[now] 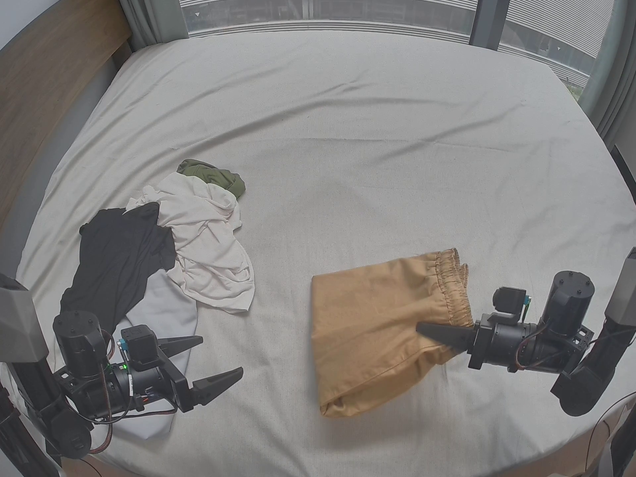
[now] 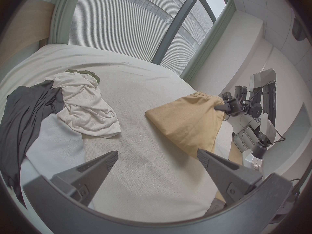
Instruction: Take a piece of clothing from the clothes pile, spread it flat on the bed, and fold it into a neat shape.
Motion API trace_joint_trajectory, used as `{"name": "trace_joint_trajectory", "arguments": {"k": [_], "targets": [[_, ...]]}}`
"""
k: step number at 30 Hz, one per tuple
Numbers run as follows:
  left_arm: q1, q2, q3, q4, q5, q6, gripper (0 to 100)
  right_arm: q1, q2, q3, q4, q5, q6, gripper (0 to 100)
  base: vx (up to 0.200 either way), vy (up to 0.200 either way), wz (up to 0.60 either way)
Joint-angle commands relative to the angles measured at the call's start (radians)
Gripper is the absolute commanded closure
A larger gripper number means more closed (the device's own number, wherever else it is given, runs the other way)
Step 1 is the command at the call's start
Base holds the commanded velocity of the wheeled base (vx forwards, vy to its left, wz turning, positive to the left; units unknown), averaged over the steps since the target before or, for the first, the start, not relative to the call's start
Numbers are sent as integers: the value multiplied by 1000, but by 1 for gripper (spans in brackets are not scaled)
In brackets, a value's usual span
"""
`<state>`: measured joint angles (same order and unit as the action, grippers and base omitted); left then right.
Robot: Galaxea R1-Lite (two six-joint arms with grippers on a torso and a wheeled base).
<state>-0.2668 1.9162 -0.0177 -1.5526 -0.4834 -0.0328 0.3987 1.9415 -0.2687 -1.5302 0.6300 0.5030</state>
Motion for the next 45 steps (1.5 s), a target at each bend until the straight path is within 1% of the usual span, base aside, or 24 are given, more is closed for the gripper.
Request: {"name": "trace_joint_trajectory", "arguments": {"k": [1, 4, 9, 12, 18, 23, 29, 35, 36, 39, 41, 44, 45], "targets": [[0, 0, 10, -1, 0, -7, 0, 9, -30, -55, 5, 0, 0, 100, 0, 0, 0], [0, 1, 10, -1, 0, -7, 0, 9, -30, -81, 5, 0, 6, 100, 0, 0, 0], [0, 4, 10, -1, 0, -9, 0, -3, -45, -181, 27, -1, 55, 100, 0, 0, 0], [-2, 4, 10, -1, 0, -9, 0, -11, -70, -259, 107, -1, 74, 100, 0, 0, 0], [-2, 6, 12, -1, 0, -9, 0, -26, -73, -425, 266, -3, 77, 100, 0, 0, 0], [-2, 6, 13, -1, 0, -9, 0, -35, -72, -523, 348, -1, 81, 100, 0, 0, 0], [-3, 6, 13, -1, 0, -9, 0, -47, -73, -632, 424, -1, 109, 100, 0, 0, 0], [-3, 6, 12, -1, 0, -12, 0, -57, -68, -744, 525, -1, 111, 100, 0, 0, 0], [-6, 6, 12, -1, 0, -22, 0, -64, -59, -802, 568, -1, 111, 100, 0, 0, 0], [-6, 4, 12, -1, 0, -26, 0, -66, -42, -839, 594, -3, 111, 100, 0, 0, 0], [-6, 4, 12, -1, -1, -27, 0, -80, 7, -935, 644, -3, 111, 100, 0, 0, 0], [-6, 4, 12, -1, 0, -29, 0, -98, 47, -1012, 683, -3, 111, 100, 0, 0, 0], [-6, 4, 12, -1, 0, -29, 0, -98, 47, -1012, 683, -3, 111, 100, 0, 0, 0]]}}
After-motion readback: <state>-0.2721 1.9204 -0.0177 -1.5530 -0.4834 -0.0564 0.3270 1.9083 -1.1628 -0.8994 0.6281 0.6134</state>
